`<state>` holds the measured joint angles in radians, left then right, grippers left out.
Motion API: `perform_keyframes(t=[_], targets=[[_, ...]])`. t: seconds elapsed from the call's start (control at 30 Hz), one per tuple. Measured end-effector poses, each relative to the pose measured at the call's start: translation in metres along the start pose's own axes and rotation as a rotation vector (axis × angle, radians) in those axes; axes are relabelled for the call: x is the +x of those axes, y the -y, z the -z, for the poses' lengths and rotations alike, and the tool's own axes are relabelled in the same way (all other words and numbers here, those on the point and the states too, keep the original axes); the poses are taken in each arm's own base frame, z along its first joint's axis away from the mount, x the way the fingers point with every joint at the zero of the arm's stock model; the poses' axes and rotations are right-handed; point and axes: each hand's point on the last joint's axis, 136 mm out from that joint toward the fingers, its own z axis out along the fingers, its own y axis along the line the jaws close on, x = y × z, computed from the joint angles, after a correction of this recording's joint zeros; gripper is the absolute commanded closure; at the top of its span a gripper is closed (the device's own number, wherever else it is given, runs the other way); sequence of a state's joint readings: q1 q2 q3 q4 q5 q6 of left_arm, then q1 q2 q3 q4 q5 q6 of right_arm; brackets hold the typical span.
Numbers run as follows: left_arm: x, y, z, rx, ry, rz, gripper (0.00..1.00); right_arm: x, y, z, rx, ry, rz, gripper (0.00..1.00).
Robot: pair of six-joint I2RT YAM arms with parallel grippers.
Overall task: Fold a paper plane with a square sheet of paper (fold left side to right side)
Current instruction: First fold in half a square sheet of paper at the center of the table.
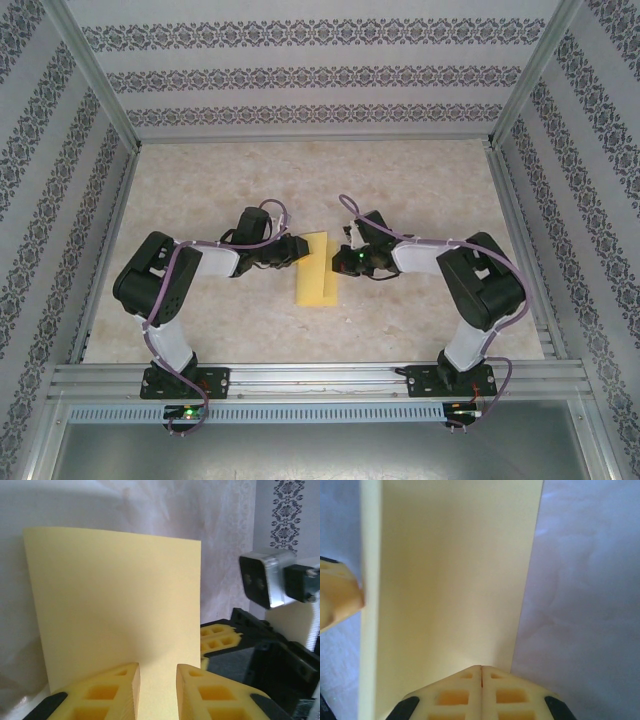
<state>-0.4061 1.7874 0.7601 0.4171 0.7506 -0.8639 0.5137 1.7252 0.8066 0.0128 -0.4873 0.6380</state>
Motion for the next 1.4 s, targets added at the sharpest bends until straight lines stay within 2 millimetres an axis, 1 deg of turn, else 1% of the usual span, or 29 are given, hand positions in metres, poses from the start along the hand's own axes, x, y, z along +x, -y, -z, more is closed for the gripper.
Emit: perform_keyframes(t=[0.03, 0.1, 0.17, 0.3, 0.43, 0.5, 0.57, 0.67, 0.73, 0.77, 0.87, 0.97, 1.0, 1.1, 1.17, 1.3, 1.4], targets=[[0.0, -0.001, 0.0, -0.002, -0.001, 0.002, 0.75, -0.001, -0.002, 0.005, -0.006, 0.012, 0.003, 0.82], [0.001, -0.001, 0.0, -0.005, -0.003, 0.003, 0.75, -0.005, -0.005, 0.014, -0.021, 0.038, -0.004, 0.77], [0.001, -0.002, 0.0, -0.007, -0.004, 0.003, 0.75, -0.014, -0.009, 0.026, -0.049, 0.072, -0.009, 0.71], [0.001, -0.002, 0.0, -0.008, -0.003, 0.002, 0.75, -0.026, -0.017, 0.038, -0.119, 0.116, -0.027, 0.59], [0.001, -0.002, 0.0, -0.009, -0.003, 0.003, 0.75, -0.024, -0.031, 0.036, -0.201, 0.103, -0.046, 0.54], [0.001, -0.002, 0.0, -0.009, -0.004, 0.004, 0.75, -0.02, -0.038, 0.029, -0.23, 0.085, -0.05, 0.54], [0.001, -0.003, -0.001, -0.01, -0.004, 0.004, 0.75, -0.015, -0.041, 0.02, -0.242, 0.061, -0.058, 0.54], [0.002, -0.002, -0.002, -0.01, -0.007, 0.002, 0.75, -0.008, -0.041, 0.007, -0.248, 0.028, -0.078, 0.56], [0.003, -0.002, -0.002, -0.009, -0.01, 0.001, 0.75, -0.004, -0.041, 0.002, -0.249, 0.011, -0.088, 0.61], [0.004, -0.002, -0.003, -0.009, -0.011, 0.001, 0.75, -0.002, -0.042, 0.0, -0.25, 0.005, -0.091, 0.67], [0.003, -0.001, -0.003, -0.008, -0.011, 0.001, 0.75, -0.001, -0.043, -0.001, -0.254, 0.003, -0.098, 0.79], [0.004, -0.001, -0.003, -0.009, -0.011, 0.0, 0.74, -0.002, -0.042, -0.002, -0.25, 0.006, -0.098, 0.9], [0.004, -0.001, -0.003, -0.009, -0.011, 0.0, 0.72, -0.002, -0.041, -0.002, -0.244, 0.009, -0.099, 0.93], [0.002, 0.0, -0.002, -0.016, -0.001, -0.007, 0.67, -0.001, -0.036, -0.003, -0.217, 0.005, -0.1, 0.95], [0.001, 0.003, 0.003, -0.024, 0.012, -0.02, 0.64, 0.0, -0.033, -0.004, -0.196, 0.003, -0.098, 0.95], [-0.005, 0.02, 0.02, -0.041, 0.058, -0.072, 0.56, -0.005, -0.031, -0.003, -0.16, 0.008, -0.078, 0.95], [-0.007, 0.024, 0.034, -0.08, 0.088, -0.112, 0.51, -0.009, -0.031, -0.002, -0.138, 0.011, -0.056, 0.95]])
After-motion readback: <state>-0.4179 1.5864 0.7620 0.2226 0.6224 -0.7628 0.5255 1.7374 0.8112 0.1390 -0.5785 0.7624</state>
